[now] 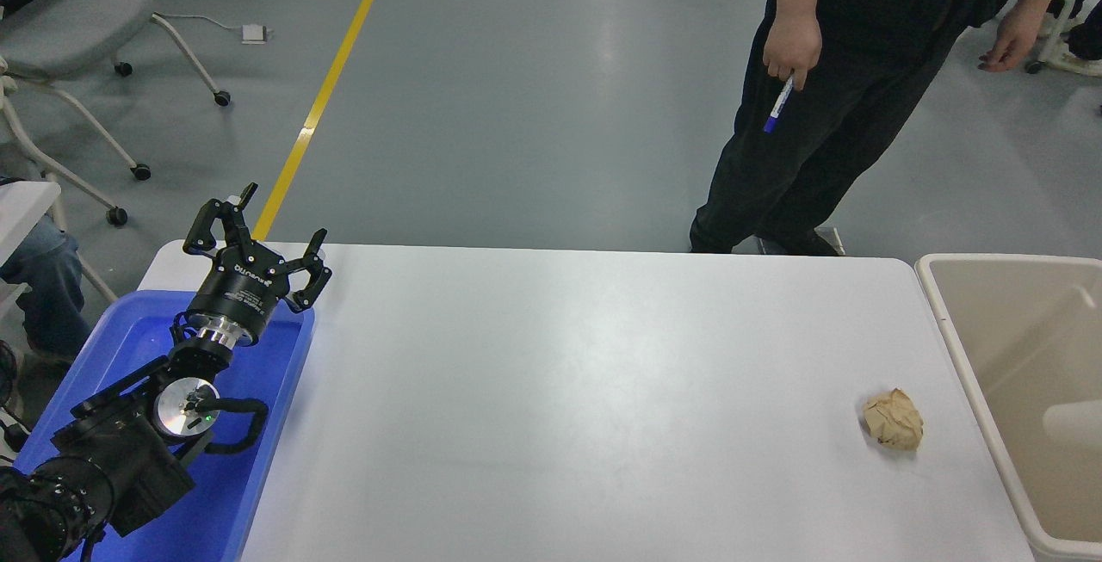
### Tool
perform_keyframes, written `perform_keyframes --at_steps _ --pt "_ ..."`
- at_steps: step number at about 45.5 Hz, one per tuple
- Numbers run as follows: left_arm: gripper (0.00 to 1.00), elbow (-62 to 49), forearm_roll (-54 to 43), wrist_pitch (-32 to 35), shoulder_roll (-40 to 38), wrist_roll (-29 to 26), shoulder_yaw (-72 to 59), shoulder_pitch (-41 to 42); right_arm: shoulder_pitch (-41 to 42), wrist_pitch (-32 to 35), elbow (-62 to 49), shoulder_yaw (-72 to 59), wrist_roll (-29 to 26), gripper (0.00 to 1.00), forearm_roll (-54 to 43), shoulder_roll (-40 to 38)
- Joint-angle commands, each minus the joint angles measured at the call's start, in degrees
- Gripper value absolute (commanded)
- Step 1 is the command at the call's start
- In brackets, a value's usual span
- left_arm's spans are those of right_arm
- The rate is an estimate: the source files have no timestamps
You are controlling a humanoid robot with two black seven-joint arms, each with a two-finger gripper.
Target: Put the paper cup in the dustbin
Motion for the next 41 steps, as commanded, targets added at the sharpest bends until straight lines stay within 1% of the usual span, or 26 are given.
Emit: perform_keyframes --at_steps 1,15,16,17,18,20,21,41 --pt "1.00 0.00 0.00 0.03 0.00 0.00 -0.01 0.00 -0.16 -0.08 0.09 1.35 -1.98 0.00 2.32 0.53" --pt "1.00 0.00 0.00 0.03 0.00 0.00 -0.01 0.00 -0.16 -0.08 0.00 1.35 -1.89 0.00 2.32 0.97" --pt "1.00 0.00 0.00 0.03 0.00 0.00 -0.01 0.00 -0.16 -0.17 0.00 1.35 -1.89 0.13 2.32 1.06" --pt "1.00 0.00 0.00 0.03 0.00 0.00 -0.01 0.00 -0.16 -0.17 0.00 1.26 -1.89 0.46 2.32 1.06" --pt "1.00 0.00 0.00 -0.06 0.00 0.00 -0.01 0.00 -0.16 -0.35 0.00 1.44 -1.89 0.75 2.32 1.06" --pt "1.00 0.00 0.00 0.03 0.00 0.00 0.08 0.00 -0.16 -0.35 0.00 1.35 -1.80 0.86 2.41 1.06" --pt "1.00 0.00 0.00 -0.06 0.00 0.00 -0.01 0.00 -0.16 -0.35 0.00 1.26 -1.80 1.00 2.32 1.06" --pt "1.00 0.00 0.00 0.03 0.00 0.00 -0.01 0.00 0.63 0.53 0.09 0.74 -1.63 1.00 2.41 0.18"
